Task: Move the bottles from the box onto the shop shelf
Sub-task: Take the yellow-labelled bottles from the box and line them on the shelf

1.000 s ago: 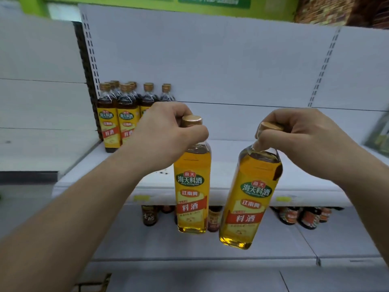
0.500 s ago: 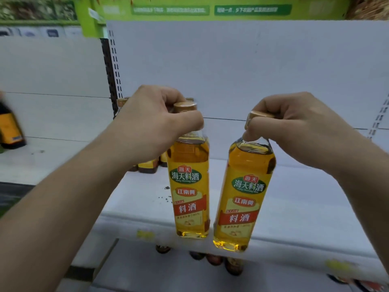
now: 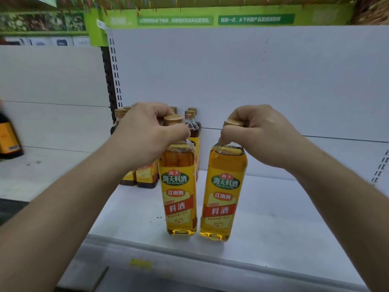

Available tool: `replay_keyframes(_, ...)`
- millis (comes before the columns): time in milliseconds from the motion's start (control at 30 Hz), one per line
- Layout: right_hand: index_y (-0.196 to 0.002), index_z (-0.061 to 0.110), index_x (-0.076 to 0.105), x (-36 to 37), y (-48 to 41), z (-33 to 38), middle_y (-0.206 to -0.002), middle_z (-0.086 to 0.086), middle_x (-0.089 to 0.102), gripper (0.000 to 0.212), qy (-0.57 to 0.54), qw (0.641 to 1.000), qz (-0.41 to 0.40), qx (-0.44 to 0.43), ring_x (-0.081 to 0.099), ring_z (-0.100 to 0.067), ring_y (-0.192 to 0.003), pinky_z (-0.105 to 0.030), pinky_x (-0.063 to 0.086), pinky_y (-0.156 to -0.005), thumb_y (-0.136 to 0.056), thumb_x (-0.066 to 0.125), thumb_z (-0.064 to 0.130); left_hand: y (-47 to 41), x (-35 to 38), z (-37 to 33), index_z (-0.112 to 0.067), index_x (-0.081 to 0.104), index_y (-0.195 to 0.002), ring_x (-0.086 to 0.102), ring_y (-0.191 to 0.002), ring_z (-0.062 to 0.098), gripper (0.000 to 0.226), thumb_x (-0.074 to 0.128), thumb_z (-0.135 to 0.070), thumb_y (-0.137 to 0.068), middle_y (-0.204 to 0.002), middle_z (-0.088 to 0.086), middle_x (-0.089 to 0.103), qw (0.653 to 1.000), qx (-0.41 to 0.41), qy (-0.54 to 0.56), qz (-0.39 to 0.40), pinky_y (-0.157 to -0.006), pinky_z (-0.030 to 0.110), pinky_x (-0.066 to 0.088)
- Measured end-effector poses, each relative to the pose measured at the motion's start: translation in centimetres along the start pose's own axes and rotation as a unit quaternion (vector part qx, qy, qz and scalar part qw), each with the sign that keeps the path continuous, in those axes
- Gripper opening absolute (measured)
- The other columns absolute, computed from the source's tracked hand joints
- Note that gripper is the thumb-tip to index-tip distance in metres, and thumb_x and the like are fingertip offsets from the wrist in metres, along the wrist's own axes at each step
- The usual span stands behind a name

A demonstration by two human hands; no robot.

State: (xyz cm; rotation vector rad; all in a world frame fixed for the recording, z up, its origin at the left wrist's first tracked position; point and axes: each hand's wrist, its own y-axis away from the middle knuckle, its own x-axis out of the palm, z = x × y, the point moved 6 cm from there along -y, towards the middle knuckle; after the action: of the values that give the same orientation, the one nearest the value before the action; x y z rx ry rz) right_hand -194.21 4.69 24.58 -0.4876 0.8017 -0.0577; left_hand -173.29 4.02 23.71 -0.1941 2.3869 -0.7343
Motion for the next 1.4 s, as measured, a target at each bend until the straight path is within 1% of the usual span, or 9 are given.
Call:
replay_keyframes(133,-0.082,0.024,0.07,1.4,-1.1,0.1,-0.065,0.01,0.06,0.008,0.015,1.0,-0.001,0.019,0.051,-0.003,-0.053,-0.018,0.037,-0.046,-0.084,0.072,0.032,-1.5,0.0,1.8,-0.019,0.071,-0.078,0.057,-0.058,0.009,0.015,0.076,-0.033,-0.083,-0.065,0.001,0.065,1.0,0.006,0.006,0.011,-0.058,0.033,0.049)
replay_keyframes(267,-0.082,0.023,0.068,2.7,-2.3,0.4,-0.068,0.008,0.062,0.011,0.015,0.999,-0.009,0.033,0.053,-0.006,-0.058,-0.024,0.039,-0.049,-0.084,0.071,0.033,-3.3,0.0,3.3,-0.019,0.071,-0.081,0.063,-0.065,0.013,0.015,0.075,-0.033,-0.084,-0.074,0.006,0.07,0.999,0.015,0.015,0.028,-0.06,0.036,0.053)
replay_keyframes(600,-0.084,0.022,0.067,6.1,-5.9,0.6,-0.072,0.006,0.063,0.009,0.028,0.997,-0.018,0.071,0.057,-0.009,-0.064,-0.026,0.042,-0.054,-0.086,0.069,0.031,-7.3,0.5,7.1,-0.02,0.069,-0.079,0.055,-0.054,0.006,0.014,0.075,-0.032,-0.084,-0.063,0.0,0.063,0.996,0.035,0.039,0.073,-0.048,0.023,0.044)
replay_keyframes(733,-0.086,0.022,0.067,7.2,-7.2,0.2,-0.075,0.004,0.065,0.009,0.033,0.996,-0.02,0.081,0.059,-0.01,-0.068,-0.027,0.043,-0.056,-0.086,0.069,0.031,-8.6,1.1,8.4,-0.021,0.067,-0.079,0.051,-0.053,0.006,0.014,0.075,-0.032,-0.084,-0.061,-0.005,0.057,0.995,0.043,0.03,0.089,-0.05,0.026,0.042)
replay_keyframes(867,-0.085,0.023,0.065,8.2,-8.2,-0.3,-0.073,0.005,0.063,0.008,0.035,0.995,-0.015,0.088,0.058,-0.009,-0.067,-0.024,0.041,-0.054,-0.087,0.07,0.03,-9.4,1.7,9.5,-0.022,0.067,-0.077,0.05,-0.05,0.003,0.015,0.075,-0.033,-0.084,-0.057,-0.007,0.056,0.994,0.047,0.035,0.096,-0.043,0.017,0.038)
replay_keyframes(1000,-0.086,0.025,0.065,8.9,-9.1,-0.6,-0.074,0.006,0.062,0.009,0.04,0.995,-0.008,0.088,0.058,-0.009,-0.068,-0.022,0.039,-0.053,-0.089,0.07,0.032,-9.8,2.1,10.2,-0.026,0.065,-0.078,0.055,-0.058,0.008,0.015,0.075,-0.035,-0.084,-0.064,-0.006,0.059,0.994,0.043,0.025,0.097,-0.051,0.027,0.043)
replay_keyframes(1133,-0.086,0.026,0.063,9.2,-9.8,-0.6,-0.073,0.007,0.06,0.011,0.048,0.995,0.002,0.086,0.055,-0.008,-0.066,-0.02,0.037,-0.051,-0.091,0.069,0.034,-10.1,2.1,10.4,-0.025,0.066,-0.08,0.068,-0.075,0.021,0.014,0.074,-0.035,-0.084,-0.076,0.001,0.068,0.996,0.03,0.02,0.086,-0.063,0.043,0.057)
replay_keyframes(1333,-0.091,0.026,0.062,9.6,-10.6,-0.7,-0.077,0.007,0.061,0.01,0.055,0.995,0.017,0.081,0.055,-0.006,-0.066,-0.018,0.037,-0.049,-0.092,0.068,0.034,-10.7,2.0,10.6,-0.026,0.065,-0.084,0.068,-0.077,0.018,0.012,0.072,-0.035,-0.087,-0.078,-0.002,0.069,0.995,0.017,-0.013,0.098,-0.066,0.042,0.059)
replay_keyframes(1400,-0.093,0.026,0.06,9.7,-10.9,-0.7,-0.079,0.006,0.062,0.01,0.063,0.994,0.023,0.082,0.056,-0.007,-0.068,-0.018,0.037,-0.05,-0.093,0.067,0.033,-11.0,1.9,10.5,-0.027,0.065,-0.088,0.067,-0.075,0.015,0.012,0.072,-0.036,-0.088,-0.08,-0.003,0.069,0.993,0.014,-0.036,0.109,-0.064,0.037,0.057)
